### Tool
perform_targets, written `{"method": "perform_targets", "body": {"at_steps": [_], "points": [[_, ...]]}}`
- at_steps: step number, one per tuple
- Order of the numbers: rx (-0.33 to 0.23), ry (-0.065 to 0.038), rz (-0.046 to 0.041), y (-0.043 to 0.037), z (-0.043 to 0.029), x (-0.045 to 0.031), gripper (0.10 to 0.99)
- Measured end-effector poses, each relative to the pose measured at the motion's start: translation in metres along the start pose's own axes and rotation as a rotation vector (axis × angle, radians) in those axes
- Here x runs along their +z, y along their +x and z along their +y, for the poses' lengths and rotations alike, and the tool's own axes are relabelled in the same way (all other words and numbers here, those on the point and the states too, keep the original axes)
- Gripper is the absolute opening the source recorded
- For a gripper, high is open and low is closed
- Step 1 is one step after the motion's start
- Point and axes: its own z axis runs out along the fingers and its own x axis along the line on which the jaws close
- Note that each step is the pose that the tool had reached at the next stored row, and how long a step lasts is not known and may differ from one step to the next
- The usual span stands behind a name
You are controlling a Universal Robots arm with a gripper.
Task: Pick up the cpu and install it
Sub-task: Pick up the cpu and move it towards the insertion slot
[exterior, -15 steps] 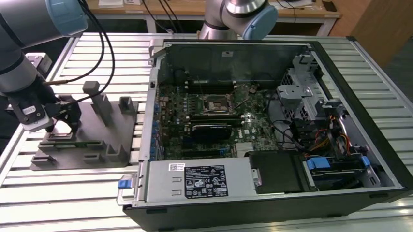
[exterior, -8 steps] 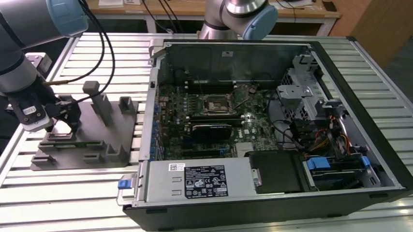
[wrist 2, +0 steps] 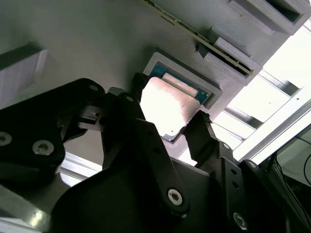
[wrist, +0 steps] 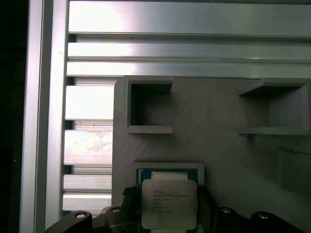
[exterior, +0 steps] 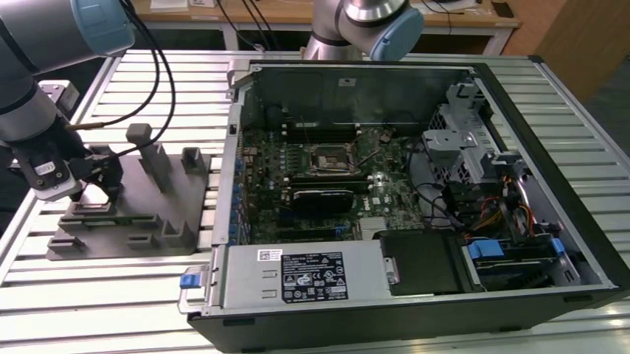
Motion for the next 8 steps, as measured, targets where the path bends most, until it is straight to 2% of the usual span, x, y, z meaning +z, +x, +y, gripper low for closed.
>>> {"method": "perform_targets", "body": {"at_steps": [1, 2, 3, 8], "points": [[0.0, 0.0, 0.0001, 0.0, 0.0, 0.0, 0.584], [0.0, 0.0, 0.0001, 0.0, 0.0, 0.0, 0.584], [0.0, 0.0, 0.0001, 0.0, 0.0, 0.0, 0.545], [0.0, 0.0, 0.0003, 0.0, 0.0, 0.0, 0.545]]}}
